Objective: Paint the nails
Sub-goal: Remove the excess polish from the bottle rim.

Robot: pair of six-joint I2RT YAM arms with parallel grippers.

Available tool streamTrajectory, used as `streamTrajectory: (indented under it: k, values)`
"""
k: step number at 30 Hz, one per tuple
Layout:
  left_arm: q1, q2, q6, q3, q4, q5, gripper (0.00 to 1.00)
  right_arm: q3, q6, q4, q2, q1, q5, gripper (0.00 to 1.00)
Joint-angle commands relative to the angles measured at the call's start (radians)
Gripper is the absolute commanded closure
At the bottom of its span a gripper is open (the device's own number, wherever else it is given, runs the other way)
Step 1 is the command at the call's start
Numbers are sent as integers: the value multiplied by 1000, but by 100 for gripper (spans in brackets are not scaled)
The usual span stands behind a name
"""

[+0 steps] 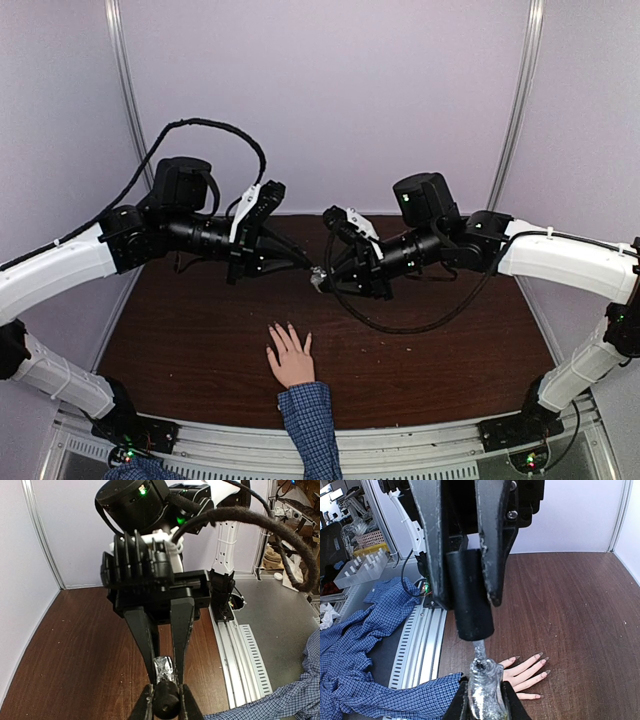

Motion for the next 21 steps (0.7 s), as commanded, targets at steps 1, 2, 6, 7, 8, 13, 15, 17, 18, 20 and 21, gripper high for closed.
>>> streamTrajectory:
  k: [1,2,6,7,8,13,15,17,18,20,21]
  values:
    - [6,-25,25,19,-16,-16,100,-3,0,14,-25,-5,12,100]
    - [7,-27,27,19,-18,-19,100,-2,-1,13,-26,-5,13,100]
    - [6,-33,35,17,-24,-28,100,-2,1,14,-26,-5,14,100]
    - [6,-33,36,18,-24,-27,100,-2,1,14,-24,-5,14,100]
    - [7,-34,36,17,-24,-29,100,-2,1,15,-25,-5,14,100]
    - [6,-29,36,22,-21,-24,100,6,-3,2,-14,-3,7,100]
    - [7,-27,35,23,-18,-21,100,12,-10,-7,-7,-1,6,100]
    - [6,-24,32,24,-16,-21,100,17,-21,-22,-1,4,10,100]
    - [7,-23,30,24,-15,-21,100,21,-27,-29,2,9,13,100]
    - [6,-20,27,25,-12,-19,100,29,-38,-46,9,16,22,100]
    - [7,-18,25,25,-9,-17,100,34,-44,-55,14,20,27,100]
